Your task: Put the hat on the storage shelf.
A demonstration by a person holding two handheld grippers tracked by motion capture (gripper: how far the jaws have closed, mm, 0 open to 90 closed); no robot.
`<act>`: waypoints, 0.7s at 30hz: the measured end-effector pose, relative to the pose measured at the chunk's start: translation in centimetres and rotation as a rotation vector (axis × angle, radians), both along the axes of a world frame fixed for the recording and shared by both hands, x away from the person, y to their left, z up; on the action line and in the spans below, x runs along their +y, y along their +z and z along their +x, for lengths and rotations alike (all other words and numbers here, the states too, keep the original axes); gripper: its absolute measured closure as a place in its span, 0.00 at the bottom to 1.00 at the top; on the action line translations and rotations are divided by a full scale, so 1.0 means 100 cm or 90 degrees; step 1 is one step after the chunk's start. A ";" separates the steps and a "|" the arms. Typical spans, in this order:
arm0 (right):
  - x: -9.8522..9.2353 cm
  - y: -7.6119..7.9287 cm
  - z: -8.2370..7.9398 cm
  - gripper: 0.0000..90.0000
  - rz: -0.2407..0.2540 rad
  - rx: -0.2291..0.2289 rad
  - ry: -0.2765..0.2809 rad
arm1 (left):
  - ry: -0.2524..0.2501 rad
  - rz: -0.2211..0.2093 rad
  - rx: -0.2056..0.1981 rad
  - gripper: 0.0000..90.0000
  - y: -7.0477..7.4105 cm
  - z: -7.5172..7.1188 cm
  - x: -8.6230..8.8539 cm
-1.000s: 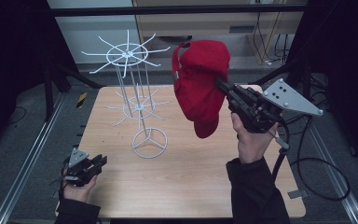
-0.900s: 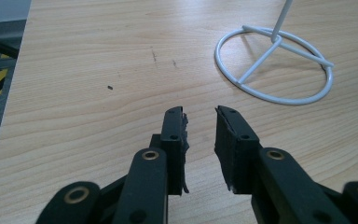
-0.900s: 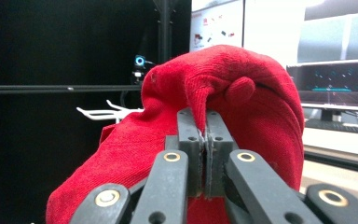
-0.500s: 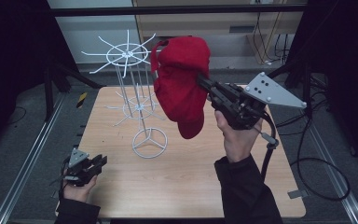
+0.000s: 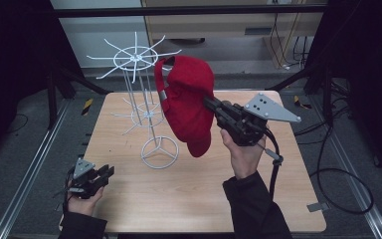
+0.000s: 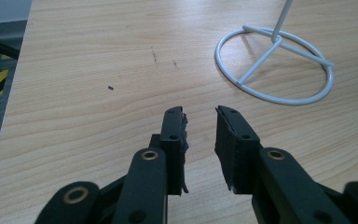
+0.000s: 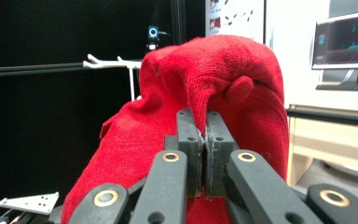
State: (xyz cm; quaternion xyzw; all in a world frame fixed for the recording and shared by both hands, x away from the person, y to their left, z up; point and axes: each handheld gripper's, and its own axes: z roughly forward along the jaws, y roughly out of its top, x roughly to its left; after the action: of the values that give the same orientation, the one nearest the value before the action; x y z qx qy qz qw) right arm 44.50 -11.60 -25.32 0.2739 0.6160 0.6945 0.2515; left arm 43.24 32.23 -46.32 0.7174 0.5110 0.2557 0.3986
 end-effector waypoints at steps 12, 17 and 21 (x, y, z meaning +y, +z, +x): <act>0.012 -0.036 0.013 0.93 -0.032 0.060 0.006 | 0.000 -0.001 -0.001 0.80 0.000 0.000 0.000; 0.016 -0.041 0.015 0.90 -0.036 0.068 0.011 | 0.000 -0.001 -0.001 0.80 0.000 0.000 0.000; 0.018 -0.042 0.017 0.84 -0.039 0.070 0.007 | 0.000 -0.001 0.000 0.80 0.000 0.000 0.000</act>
State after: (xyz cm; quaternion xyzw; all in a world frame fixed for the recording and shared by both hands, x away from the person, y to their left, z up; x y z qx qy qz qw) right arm 46.18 -9.76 -29.48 0.3001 0.6515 0.6605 0.2218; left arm 43.26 32.22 -46.36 0.7171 0.5112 0.2553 0.3990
